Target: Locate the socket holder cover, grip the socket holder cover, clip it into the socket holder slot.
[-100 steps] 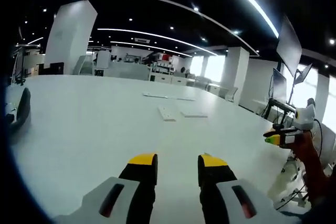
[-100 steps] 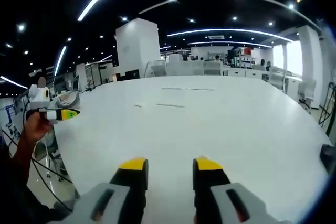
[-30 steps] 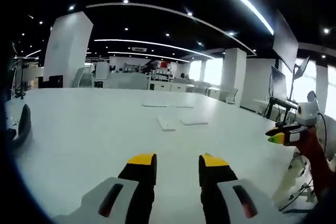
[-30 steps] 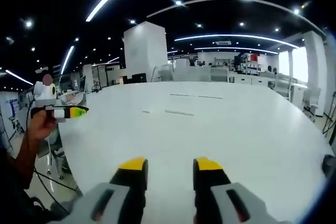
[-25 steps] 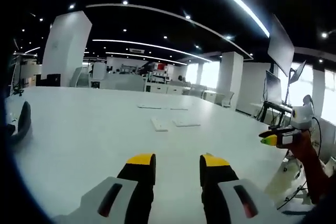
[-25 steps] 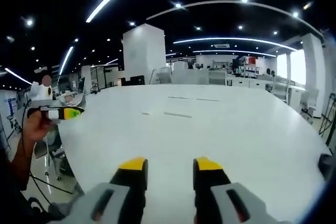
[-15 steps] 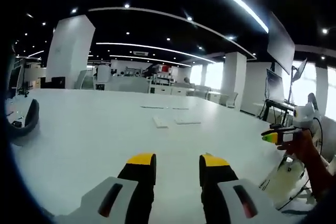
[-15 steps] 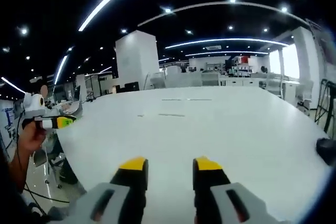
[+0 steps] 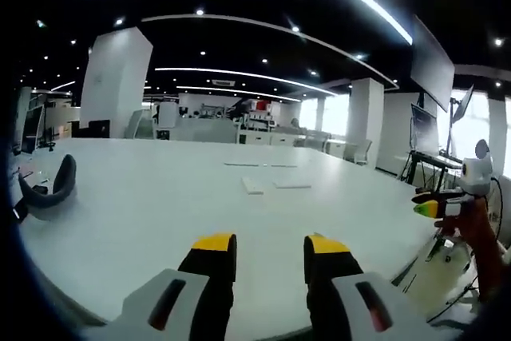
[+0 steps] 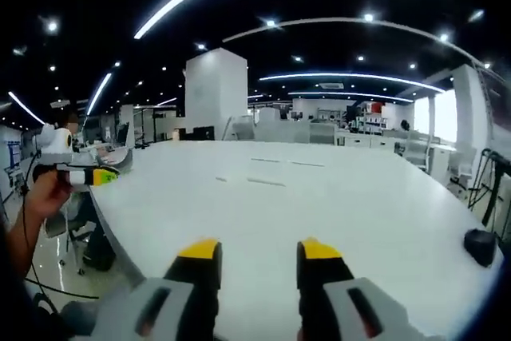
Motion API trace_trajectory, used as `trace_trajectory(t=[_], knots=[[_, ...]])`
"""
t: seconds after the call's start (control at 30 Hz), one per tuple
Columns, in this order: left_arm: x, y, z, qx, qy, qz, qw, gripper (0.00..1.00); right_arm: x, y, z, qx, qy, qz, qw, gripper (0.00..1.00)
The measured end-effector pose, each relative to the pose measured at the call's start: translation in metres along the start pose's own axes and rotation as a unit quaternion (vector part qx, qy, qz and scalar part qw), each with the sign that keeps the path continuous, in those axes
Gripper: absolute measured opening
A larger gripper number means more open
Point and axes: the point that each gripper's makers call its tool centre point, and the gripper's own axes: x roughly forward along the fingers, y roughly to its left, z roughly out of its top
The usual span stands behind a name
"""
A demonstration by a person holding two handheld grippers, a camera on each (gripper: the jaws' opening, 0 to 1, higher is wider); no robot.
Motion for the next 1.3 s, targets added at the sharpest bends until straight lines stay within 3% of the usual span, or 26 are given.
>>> trace_trajectory(t=[0.17, 0.27, 0.47, 0.77, 1.3], knots=[[0.004, 0.003, 0.004, 0.009, -0.007, 0.002, 0.9999, 0.34, 0.006, -0.001, 0.0, 0.003, -0.005, 0.001, 1.0, 0.41], [0.005, -0.003, 0.001, 0.006, -0.009, -0.003, 0.9999, 0.34, 0.012, -0.004, -0.006, -0.002, 0.011, 0.0, 0.9999, 0.41], [0.01, 0.015, 0.003, 0.003, -0.01, 0.007, 0.9999, 0.34, 0.014, -0.004, -0.006, -0.004, 0.015, 0.005, 0.9999, 0.36], [0.015, 0.017, 0.001, -0.002, -0.007, 0.007, 1.0, 0.35, 0.014, 0.0, -0.014, 0.007, 0.015, 0.01, 0.9998, 0.39], [0.014, 0.015, 0.0, 0.003, -0.006, 0.007, 1.0, 0.35, 0.014, -0.004, 0.0, 0.001, 0.008, 0.012, 0.9999, 0.41]])
